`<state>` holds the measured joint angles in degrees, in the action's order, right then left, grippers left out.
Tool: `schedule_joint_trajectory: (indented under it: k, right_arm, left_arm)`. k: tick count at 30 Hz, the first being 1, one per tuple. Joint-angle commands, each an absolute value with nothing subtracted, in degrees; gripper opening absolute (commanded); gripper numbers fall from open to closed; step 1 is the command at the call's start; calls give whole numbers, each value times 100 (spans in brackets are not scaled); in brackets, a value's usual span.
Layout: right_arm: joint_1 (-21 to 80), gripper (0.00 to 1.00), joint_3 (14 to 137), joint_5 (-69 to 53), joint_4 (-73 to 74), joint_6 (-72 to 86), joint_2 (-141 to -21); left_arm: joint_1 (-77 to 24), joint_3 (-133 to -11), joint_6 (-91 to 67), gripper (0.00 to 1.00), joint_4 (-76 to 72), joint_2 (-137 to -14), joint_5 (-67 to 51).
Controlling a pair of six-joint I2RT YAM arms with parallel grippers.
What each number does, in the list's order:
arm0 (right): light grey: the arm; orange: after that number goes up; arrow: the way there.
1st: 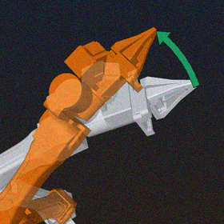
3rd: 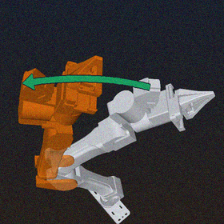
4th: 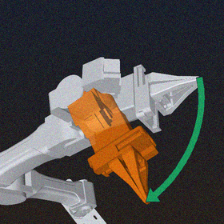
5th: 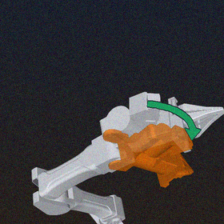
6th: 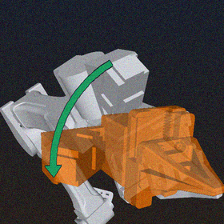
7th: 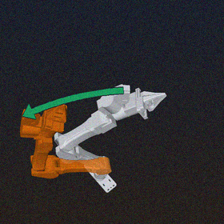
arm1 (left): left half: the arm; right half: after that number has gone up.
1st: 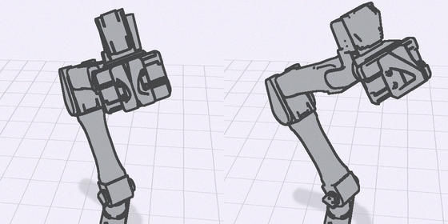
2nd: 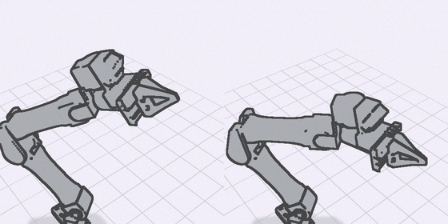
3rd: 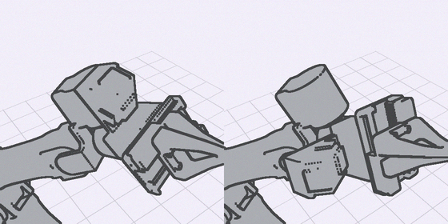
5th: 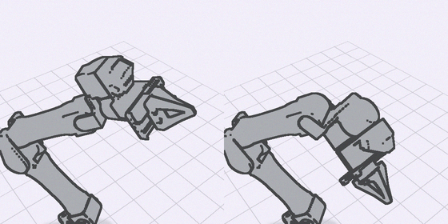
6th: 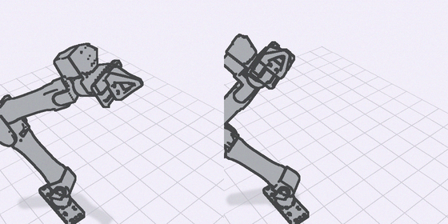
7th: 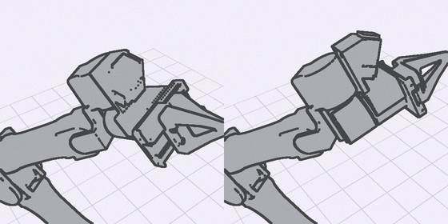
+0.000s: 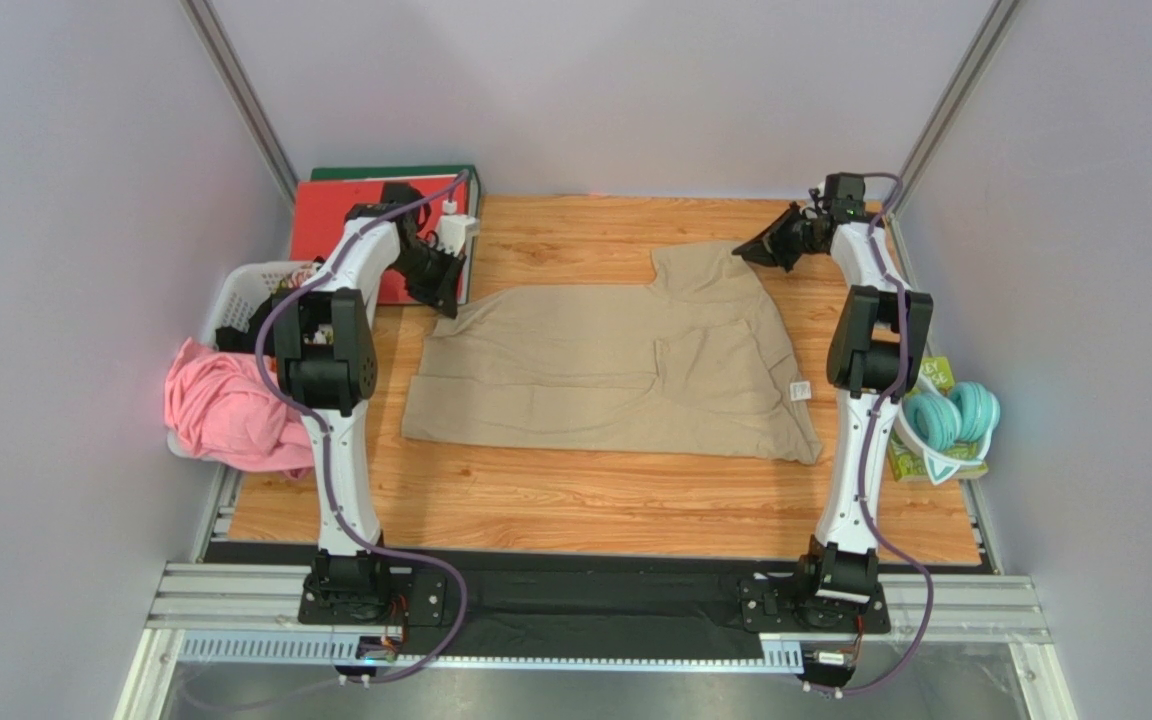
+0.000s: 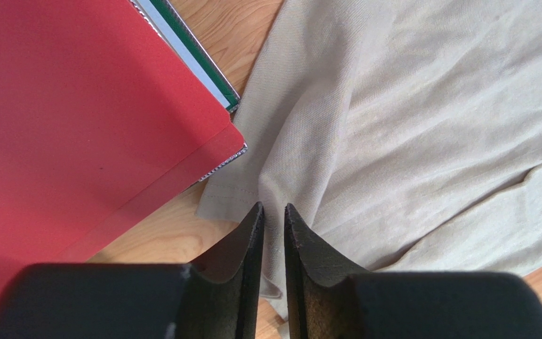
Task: Fold and stack the t-shirts
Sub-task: Fold the tshirt
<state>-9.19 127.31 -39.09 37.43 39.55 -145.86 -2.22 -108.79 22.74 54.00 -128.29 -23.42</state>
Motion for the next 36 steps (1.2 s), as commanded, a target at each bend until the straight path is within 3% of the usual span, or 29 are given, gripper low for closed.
schedule_joint_trajectory:
  k: [1, 9, 15, 21, 29, 36]
  right_arm:
    - [-940, 0, 12727, -3981, 3595, 3885, -14520]
    - [-940, 0, 12683, -3999, 3604, 3876, -14520]
    - [-940, 0, 12665, -4008, 3595, 3867, -14520]
    - [-940, 0, 12647, -3999, 3612, 3858, -14484]
    - [-940, 0, 12647, -3981, 3612, 3867, -14484]
    - [-940, 0, 12656, -3981, 3612, 3893, -14502]
  left_arm:
    - [-150, -10811, 2329, 26, 5423, -12657, -2277]
    - [211, -10731, 2338, 37, 5431, -12454, -2232]
    - [281, -10679, 2329, 36, 5458, -12358, -2373]
    - [272, -10687, 2259, 28, 5440, -12349, -2540]
    - [272, -10705, 2188, 37, 5519, -12427, -2760]
    - [264, -10705, 2189, 37, 5563, -12480, -2865]
